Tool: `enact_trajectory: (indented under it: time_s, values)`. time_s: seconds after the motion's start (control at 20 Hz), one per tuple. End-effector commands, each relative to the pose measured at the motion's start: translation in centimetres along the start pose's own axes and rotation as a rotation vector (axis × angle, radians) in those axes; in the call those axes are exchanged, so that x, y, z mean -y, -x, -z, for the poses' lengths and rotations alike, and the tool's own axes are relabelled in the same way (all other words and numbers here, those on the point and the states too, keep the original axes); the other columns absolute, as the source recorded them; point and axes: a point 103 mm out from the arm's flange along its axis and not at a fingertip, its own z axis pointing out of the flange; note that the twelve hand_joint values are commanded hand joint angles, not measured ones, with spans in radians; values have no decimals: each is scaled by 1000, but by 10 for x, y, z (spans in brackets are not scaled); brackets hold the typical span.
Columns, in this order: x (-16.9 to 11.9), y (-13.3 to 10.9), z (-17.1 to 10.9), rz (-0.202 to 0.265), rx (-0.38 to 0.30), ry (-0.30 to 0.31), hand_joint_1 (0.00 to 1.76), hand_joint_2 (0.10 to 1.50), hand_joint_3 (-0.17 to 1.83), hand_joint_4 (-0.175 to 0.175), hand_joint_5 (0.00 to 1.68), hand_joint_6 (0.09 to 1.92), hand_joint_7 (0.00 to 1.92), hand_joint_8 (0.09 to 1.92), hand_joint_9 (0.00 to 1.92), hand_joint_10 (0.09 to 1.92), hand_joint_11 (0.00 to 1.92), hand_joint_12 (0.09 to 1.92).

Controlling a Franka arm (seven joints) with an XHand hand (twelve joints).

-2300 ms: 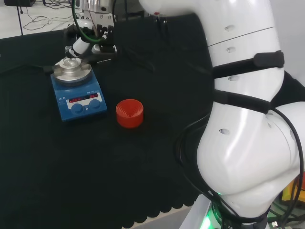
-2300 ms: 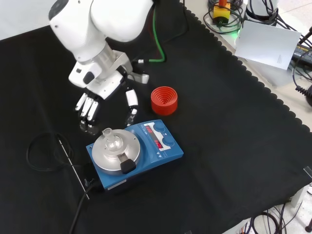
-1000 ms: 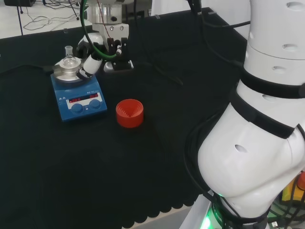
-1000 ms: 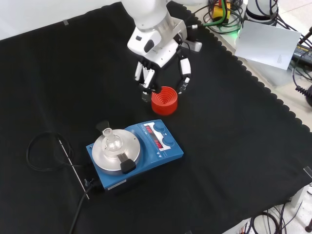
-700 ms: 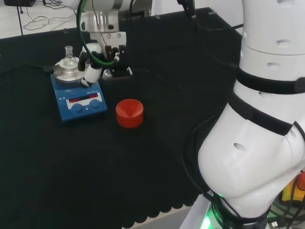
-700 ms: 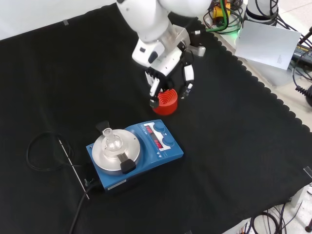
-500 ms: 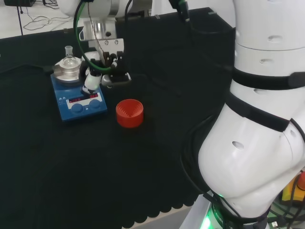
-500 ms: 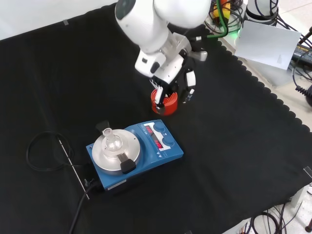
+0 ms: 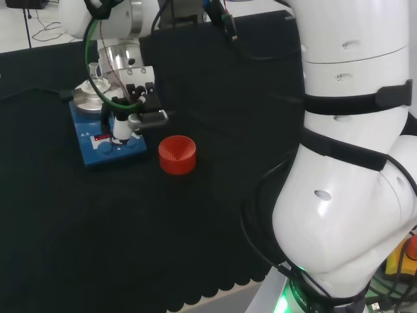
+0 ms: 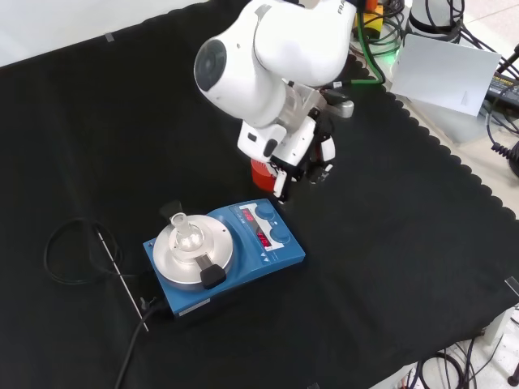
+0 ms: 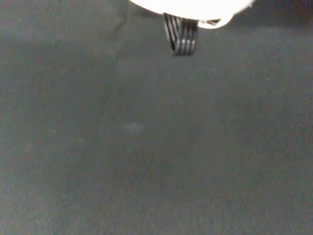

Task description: Turn on the heater.

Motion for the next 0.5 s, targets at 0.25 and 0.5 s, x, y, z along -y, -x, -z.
enact_trajectory:
  time_s: [0.25, 0.5]
  values:
    - [-8, -9, -11, 9, 43, -64, 1399, 671, 1040, -106, 261, 782, 1502, 1693, 1524, 1516, 1073, 1306]
    - [-14, -3, -15, 5, 45, -70, 1401, 656, 1071, -96, 220, 733, 1505, 1697, 1526, 1518, 1071, 1316]
